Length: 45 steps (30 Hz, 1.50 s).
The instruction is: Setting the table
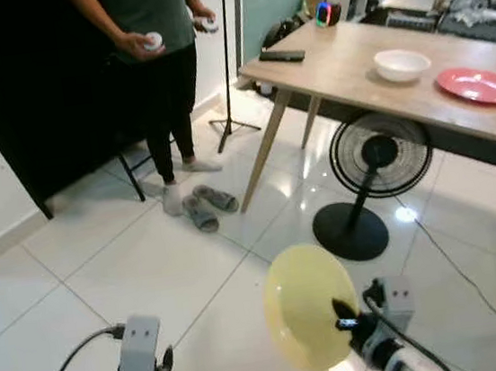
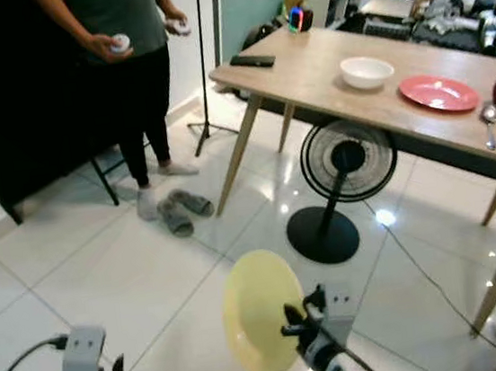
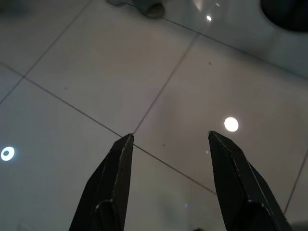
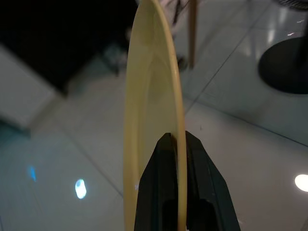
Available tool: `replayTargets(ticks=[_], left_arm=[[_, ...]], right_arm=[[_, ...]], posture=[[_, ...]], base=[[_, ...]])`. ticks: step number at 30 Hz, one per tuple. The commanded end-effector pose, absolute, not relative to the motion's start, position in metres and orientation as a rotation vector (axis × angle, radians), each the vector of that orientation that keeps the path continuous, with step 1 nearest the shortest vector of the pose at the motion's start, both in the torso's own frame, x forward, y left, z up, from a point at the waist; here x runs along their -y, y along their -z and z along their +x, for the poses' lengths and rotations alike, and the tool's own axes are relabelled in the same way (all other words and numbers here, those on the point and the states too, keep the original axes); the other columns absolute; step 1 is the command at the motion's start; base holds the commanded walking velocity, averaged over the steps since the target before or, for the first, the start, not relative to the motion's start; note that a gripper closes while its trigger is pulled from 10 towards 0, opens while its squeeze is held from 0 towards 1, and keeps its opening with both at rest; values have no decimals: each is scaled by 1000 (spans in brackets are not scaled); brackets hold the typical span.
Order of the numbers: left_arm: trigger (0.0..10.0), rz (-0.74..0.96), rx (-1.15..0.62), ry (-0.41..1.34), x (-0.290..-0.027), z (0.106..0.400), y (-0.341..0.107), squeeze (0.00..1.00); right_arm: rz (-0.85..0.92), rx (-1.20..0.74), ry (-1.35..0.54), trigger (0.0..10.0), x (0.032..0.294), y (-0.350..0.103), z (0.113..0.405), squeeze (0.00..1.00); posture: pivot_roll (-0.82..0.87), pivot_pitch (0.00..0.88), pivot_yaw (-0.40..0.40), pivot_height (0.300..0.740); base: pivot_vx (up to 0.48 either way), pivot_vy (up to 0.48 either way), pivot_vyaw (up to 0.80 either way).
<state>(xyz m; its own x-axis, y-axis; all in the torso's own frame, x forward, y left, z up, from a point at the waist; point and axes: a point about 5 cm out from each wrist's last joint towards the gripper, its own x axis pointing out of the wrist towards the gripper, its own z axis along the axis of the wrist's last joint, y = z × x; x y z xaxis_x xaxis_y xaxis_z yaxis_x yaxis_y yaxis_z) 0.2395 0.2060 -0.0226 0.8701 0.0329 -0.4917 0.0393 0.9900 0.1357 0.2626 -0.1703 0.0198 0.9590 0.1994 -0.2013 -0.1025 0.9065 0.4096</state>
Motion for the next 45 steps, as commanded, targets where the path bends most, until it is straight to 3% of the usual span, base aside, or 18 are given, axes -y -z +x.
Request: replayTargets(ticks=[1, 9, 17, 38, 44, 45], left_arm=[[10000, 130, -519, -6, -206, 239, 23, 0], [10000, 160, -296, -71, -206, 269, -20, 20], [10000, 126, -215, -53, -194, 282, -40, 16], [10000, 117, -178, -35, -187, 283, -57, 24], [10000, 139, -81, -1, -186, 289, -86, 24], [10000, 149, 2, 25, -185, 294, -114, 24]], right_arm=[[456, -248, -122, 10000, 173, -18, 261, 0], [505, -134, -100, 10000, 174, -45, 277, 0], [523, -108, -121, 10000, 167, -55, 282, 0], [542, -105, -114, 10000, 167, -62, 283, 0], [559, -12, -117, 10000, 166, -89, 292, 0], [577, 76, -111, 10000, 168, -116, 301, 0]], posture=[[1, 0, 51, 740], [7, 0, 45, 740], [9, 0, 46, 740], [13, 0, 50, 740], [12, 0, 52, 740], [16, 0, 53, 740]], base=[[0, 0, -800], [240, 0, -123], [480, 0, 0], [480, 0, -768], [480, 0, -781], [480, 0, -781]])
